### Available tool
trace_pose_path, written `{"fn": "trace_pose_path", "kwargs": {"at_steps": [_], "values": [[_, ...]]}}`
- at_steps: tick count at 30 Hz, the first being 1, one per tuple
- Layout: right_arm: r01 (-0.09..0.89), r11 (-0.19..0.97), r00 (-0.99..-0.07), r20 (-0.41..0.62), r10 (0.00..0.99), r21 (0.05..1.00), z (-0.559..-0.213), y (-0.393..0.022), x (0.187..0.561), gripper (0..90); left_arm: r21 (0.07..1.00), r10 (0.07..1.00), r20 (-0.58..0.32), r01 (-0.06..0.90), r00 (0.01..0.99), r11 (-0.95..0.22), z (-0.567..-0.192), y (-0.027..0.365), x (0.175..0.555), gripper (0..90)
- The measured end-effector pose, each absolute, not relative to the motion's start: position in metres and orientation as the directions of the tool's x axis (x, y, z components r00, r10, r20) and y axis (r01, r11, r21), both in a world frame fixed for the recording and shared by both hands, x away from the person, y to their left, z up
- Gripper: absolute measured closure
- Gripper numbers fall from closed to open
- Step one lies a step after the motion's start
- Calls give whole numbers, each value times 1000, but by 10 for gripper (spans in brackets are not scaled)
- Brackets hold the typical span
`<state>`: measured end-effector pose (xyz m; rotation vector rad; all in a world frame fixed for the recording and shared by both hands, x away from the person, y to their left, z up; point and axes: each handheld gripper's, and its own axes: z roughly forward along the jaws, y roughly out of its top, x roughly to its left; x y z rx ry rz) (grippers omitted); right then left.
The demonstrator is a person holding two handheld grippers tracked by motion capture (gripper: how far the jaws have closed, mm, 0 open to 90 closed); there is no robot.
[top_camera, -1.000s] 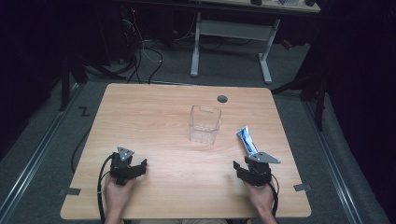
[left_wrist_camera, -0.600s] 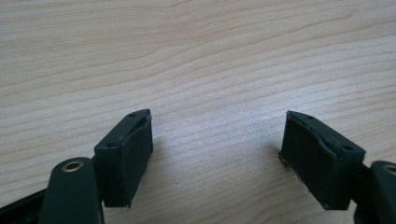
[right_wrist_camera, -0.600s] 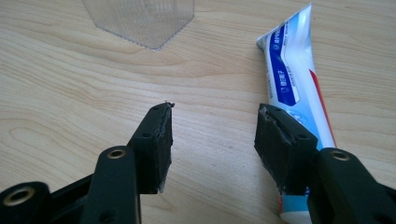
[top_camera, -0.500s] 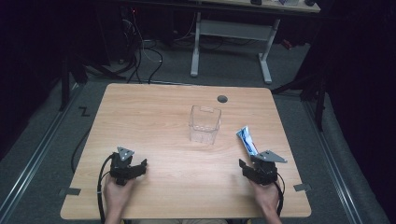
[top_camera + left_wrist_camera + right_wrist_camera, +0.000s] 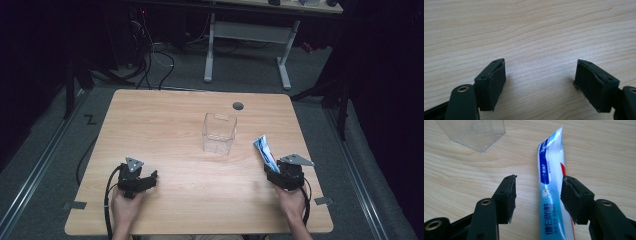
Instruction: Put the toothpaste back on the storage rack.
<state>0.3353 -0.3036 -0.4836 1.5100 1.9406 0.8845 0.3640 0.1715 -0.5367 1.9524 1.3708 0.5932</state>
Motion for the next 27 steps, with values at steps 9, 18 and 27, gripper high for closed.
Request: {"fn": "trace_pose_path", "kwargs": {"at_steps": [9,18,27], "values": [[659,148,-222,2,975,738,-483,-312,353,459,740,939,-12,634,345,-223,-537,172,364,252],[673,139,-216,13,976,727,-480,-315,366,458,740,938,-12,634,345,-224,-537,172,364,251],[668,168,-232,-12,973,725,-474,-312,384,459,740,939,-12,634,344,-223,-537,171,364,251]]}}
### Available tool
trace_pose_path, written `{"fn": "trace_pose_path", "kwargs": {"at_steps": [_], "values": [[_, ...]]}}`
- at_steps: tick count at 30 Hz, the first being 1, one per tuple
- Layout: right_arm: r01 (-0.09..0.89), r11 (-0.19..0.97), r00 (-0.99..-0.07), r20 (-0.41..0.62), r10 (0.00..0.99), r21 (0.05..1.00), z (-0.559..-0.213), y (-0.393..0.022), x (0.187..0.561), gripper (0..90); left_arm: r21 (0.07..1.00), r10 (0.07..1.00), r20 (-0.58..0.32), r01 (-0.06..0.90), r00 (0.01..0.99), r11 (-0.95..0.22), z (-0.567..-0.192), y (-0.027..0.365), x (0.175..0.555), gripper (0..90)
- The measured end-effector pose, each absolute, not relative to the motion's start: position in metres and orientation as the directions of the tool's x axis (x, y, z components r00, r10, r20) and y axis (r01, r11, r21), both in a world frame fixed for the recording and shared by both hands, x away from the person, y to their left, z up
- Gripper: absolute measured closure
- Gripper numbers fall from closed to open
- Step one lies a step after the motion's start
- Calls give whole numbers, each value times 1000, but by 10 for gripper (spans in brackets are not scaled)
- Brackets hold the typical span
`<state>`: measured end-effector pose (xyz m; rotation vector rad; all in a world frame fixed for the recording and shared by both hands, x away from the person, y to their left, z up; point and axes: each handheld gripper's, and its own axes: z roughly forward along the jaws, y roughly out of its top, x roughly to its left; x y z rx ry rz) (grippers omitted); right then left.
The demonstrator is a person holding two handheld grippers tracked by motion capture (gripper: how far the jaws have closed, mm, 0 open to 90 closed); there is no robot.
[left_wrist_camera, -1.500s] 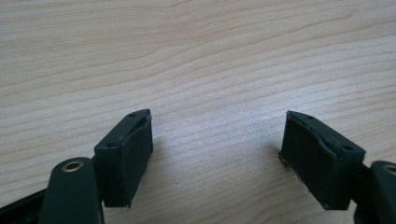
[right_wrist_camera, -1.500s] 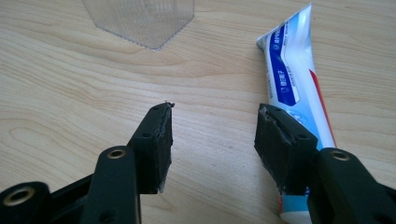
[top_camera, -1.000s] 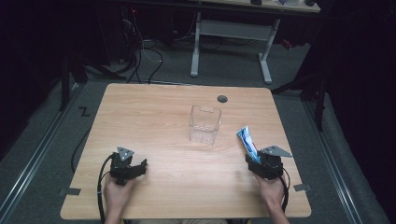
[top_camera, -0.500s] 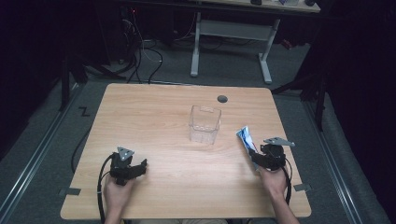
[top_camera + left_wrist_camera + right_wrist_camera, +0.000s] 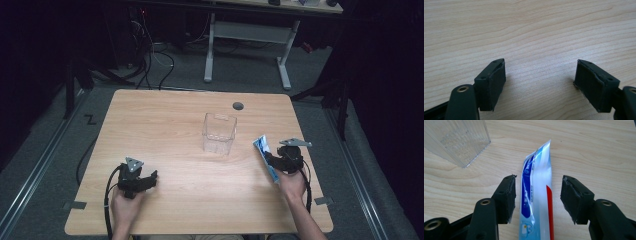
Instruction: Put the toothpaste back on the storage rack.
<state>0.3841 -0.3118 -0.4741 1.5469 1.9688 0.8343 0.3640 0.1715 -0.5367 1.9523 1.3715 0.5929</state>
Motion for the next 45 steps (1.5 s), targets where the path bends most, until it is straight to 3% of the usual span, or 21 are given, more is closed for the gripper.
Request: {"fn": "trace_pose_path", "kwargs": {"at_steps": [45], "values": [[785,287,-259,-129,957,549,-505,-292,435,461,740,939,-13,635,344,-223,-537,171,364,251]]}}
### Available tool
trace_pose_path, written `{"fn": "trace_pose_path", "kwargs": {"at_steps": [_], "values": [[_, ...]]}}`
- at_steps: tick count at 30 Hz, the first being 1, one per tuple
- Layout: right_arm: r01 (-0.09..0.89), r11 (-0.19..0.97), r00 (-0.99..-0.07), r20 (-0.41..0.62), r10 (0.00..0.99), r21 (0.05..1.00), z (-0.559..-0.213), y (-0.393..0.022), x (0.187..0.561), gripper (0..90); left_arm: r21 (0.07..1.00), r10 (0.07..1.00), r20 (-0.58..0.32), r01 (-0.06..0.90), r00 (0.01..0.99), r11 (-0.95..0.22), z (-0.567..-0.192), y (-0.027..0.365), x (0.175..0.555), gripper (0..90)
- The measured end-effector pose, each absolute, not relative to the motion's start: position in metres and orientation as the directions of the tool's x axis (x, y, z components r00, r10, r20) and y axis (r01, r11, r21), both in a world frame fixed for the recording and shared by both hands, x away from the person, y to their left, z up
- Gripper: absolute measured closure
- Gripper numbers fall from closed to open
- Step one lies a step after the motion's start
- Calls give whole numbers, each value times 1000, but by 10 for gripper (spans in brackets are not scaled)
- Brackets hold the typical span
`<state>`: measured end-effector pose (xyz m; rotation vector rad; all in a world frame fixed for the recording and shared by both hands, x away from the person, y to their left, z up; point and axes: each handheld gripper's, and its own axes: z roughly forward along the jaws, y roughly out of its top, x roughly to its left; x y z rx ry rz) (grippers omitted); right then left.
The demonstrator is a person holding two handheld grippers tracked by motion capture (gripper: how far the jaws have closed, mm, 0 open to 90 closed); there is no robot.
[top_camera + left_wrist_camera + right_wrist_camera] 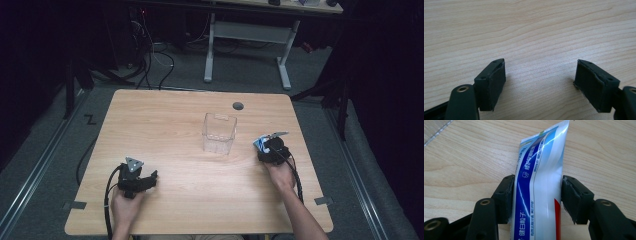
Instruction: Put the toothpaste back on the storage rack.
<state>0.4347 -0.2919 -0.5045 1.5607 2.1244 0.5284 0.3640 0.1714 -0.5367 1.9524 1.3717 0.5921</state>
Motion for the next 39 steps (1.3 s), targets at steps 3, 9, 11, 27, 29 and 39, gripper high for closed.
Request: {"fn": "trace_pose_path", "kwargs": {"at_steps": [3,9,11,27,29,39], "values": [[796,293,-263,-133,956,529,-506,-290,438,451,740,939,-13,635,344,-223,-537,171,364,251],[810,282,-256,-122,959,514,-506,-290,441,461,740,938,-11,634,346,-225,-537,172,364,250],[814,276,-252,-117,961,511,-505,-290,442,467,740,938,-12,634,346,-225,-537,172,364,250],[838,232,-232,-63,971,494,-499,-297,444,668,740,938,-12,634,346,-225,-537,172,364,250],[851,224,-230,-47,972,475,-498,-298,447,665,740,938,-12,634,346,-224,-537,172,364,250],[862,224,-227,-48,973,454,-499,-299,450,677,740,938,-13,634,347,-224,-537,172,364,249]]}}
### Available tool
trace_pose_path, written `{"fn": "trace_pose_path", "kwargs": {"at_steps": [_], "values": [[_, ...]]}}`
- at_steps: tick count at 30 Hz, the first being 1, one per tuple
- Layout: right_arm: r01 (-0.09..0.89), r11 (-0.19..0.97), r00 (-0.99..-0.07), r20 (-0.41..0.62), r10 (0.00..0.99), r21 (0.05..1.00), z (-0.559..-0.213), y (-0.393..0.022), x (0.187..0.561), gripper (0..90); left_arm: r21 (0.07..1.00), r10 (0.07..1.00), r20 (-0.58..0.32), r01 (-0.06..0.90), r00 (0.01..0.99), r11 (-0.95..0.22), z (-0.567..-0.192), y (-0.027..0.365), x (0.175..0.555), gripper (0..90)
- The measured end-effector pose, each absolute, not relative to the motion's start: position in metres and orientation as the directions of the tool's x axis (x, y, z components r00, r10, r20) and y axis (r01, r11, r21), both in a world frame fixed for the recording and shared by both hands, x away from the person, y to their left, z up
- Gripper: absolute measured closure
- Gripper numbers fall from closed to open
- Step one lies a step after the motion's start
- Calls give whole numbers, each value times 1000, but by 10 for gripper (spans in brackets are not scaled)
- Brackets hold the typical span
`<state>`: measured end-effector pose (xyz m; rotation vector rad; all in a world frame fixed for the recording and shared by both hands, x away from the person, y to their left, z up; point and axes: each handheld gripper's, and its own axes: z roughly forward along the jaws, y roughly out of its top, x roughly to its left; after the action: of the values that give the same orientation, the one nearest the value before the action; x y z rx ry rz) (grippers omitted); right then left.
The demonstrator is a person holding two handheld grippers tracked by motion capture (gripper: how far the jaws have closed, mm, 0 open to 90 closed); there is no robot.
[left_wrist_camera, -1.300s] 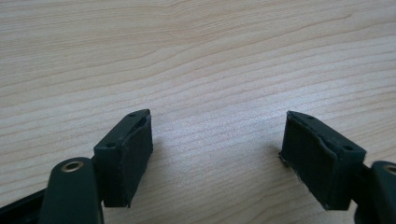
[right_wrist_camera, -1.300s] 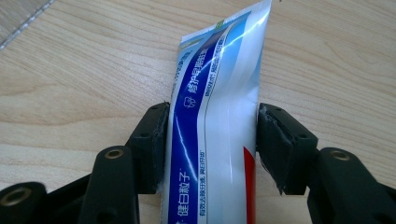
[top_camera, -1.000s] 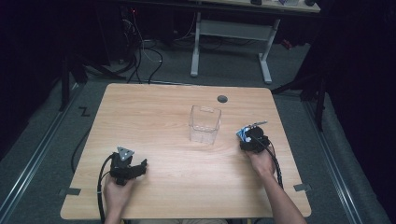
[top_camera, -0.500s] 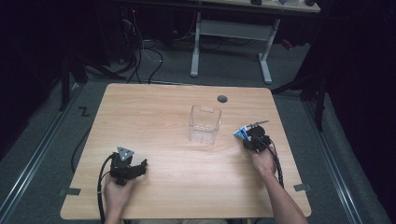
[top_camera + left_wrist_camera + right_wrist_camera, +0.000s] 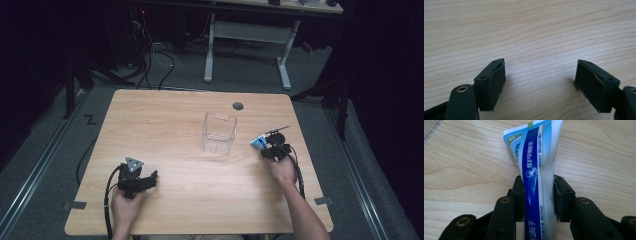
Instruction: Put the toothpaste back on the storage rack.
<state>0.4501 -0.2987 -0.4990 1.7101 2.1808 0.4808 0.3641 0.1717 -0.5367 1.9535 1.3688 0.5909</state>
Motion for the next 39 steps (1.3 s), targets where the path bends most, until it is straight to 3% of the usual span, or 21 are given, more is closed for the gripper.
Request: {"fn": "trace_pose_path", "kwargs": {"at_steps": [11,17,30,39], "values": [[830,263,-275,-49,960,491,-498,-295,444,706,738,938,-12,636,347,-226,-537,172,364,248],[805,232,-289,19,957,545,-491,-298,436,706,738,938,-12,636,347,-226,-537,171,364,248],[749,237,-337,49,940,618,-477,-296,422,704,738,938,-10,636,347,-228,-537,172,364,248],[745,253,-362,56,930,618,-481,-289,419,704,737,937,-11,636,348,-228,-536,172,364,248]]}}
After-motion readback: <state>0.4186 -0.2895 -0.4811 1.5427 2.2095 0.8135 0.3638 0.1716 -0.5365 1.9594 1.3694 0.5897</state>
